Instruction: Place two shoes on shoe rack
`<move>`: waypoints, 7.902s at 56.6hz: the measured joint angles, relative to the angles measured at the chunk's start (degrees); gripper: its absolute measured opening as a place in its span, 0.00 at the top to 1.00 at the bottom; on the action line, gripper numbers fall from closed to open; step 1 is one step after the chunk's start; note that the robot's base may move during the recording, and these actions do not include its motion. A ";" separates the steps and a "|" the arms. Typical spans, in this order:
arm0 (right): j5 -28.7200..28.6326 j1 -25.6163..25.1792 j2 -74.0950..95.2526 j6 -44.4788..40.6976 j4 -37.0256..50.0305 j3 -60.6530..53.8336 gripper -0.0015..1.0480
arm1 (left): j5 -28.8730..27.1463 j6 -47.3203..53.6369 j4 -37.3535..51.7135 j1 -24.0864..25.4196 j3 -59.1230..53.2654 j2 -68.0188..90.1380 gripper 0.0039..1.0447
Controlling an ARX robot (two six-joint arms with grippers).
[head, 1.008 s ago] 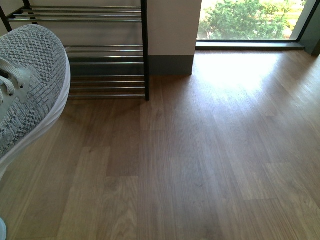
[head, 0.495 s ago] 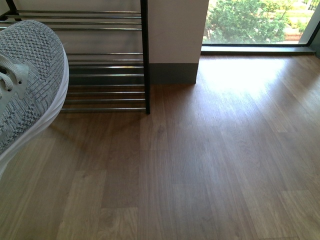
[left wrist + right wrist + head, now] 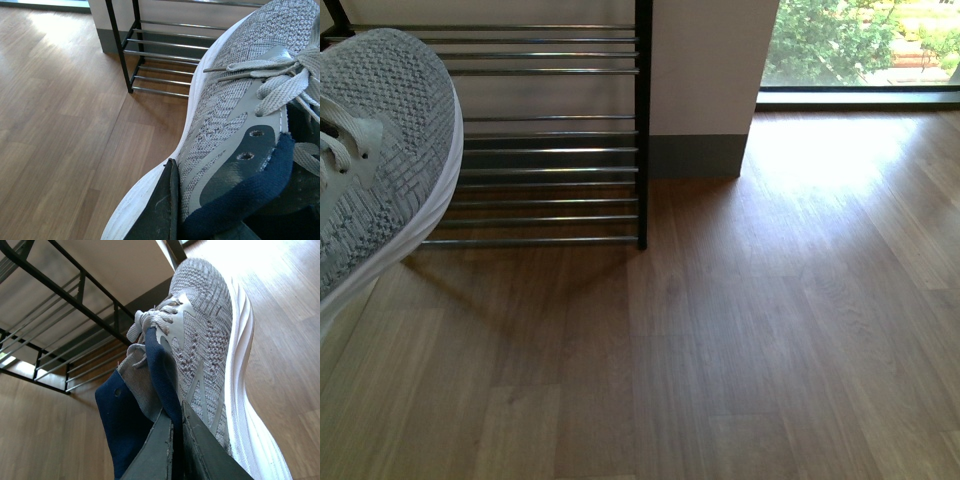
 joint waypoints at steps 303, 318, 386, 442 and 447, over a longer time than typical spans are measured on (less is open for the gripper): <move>42.32 53.22 43.10 13.88 18.27 38.88 0.99 | -0.20 -0.24 -0.02 0.09 -0.13 0.00 0.99; 47.47 52.76 54.36 15.93 20.46 46.49 0.99 | -0.22 -0.24 -0.02 0.09 -0.13 0.00 0.99; 31.34 40.46 40.41 10.10 23.61 34.82 0.09 | -0.20 -0.24 -0.02 0.09 -0.13 0.00 0.99; 6.67 9.40 -14.47 -4.00 18.64 -3.34 0.26 | -0.22 -0.24 -0.02 0.09 -0.13 0.00 0.99; 11.23 14.01 -18.71 -5.90 19.28 -7.76 0.40 | -0.22 -0.22 -0.02 0.09 -0.13 0.00 0.99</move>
